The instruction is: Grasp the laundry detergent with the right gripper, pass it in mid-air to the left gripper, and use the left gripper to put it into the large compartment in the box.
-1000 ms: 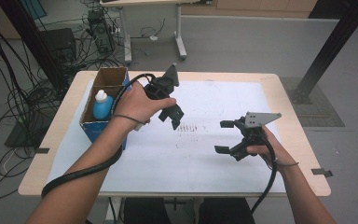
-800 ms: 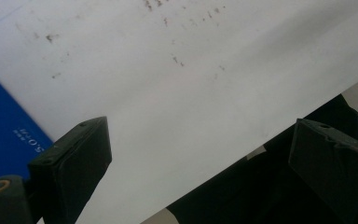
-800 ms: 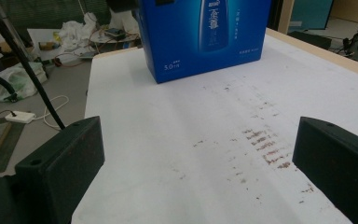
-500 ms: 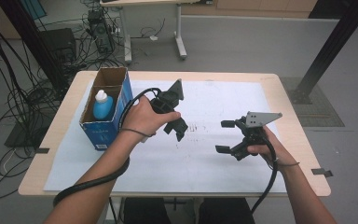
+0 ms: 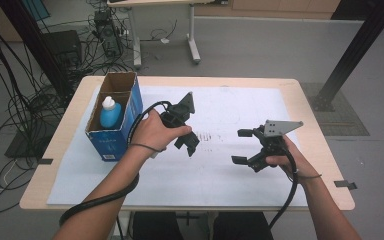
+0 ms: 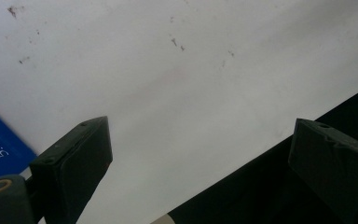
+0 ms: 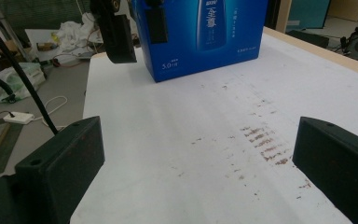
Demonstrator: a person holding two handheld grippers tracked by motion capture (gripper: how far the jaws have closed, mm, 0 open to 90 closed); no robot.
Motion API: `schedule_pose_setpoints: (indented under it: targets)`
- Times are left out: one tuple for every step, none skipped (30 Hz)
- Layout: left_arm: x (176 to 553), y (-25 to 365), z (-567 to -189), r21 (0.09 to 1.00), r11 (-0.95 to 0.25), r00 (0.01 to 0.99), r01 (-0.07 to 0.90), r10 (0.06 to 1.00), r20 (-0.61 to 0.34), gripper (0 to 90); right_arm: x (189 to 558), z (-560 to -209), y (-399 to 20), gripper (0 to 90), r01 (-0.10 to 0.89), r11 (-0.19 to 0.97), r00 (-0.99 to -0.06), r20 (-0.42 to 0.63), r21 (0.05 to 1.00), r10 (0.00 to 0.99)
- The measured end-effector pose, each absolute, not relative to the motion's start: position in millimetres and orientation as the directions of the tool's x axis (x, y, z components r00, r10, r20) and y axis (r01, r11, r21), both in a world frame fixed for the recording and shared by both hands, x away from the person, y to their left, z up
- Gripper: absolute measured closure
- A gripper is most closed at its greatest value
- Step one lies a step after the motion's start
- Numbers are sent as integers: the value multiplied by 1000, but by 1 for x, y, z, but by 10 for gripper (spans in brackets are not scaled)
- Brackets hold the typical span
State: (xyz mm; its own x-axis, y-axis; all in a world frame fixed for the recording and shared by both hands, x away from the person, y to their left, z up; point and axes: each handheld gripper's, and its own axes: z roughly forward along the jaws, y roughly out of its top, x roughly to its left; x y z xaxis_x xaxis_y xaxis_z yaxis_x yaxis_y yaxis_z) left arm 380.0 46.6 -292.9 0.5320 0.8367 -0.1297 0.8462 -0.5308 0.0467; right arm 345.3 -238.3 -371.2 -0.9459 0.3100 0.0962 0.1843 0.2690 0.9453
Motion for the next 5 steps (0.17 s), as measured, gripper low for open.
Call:
schedule_pose_setpoints:
  targets:
    - [380, 47, -293, 45, -530, 531, 846, 837, -130, 64, 345, -371, -238, 21, 185, 269, -946, 97, 945, 310]
    - [380, 47, -293, 47, -529, 530, 847, 838, -131, 65, 345, -371, -238, 22, 185, 269, -946, 97, 945, 310]
    - [380, 47, -293, 48, -529, 530, 847, 838, -132, 65, 345, -371, -237, 21, 184, 271, -946, 96, 945, 309]
    - [379, 48, -293, 48, -529, 531, 847, 837, -132, 64, 344, -371, -237, 21, 183, 270, -946, 95, 945, 309]
    - [379, 48, -293, 51, -527, 529, 848, 838, -134, 64, 344, -371, -237, 21, 184, 270, -947, 97, 945, 307]
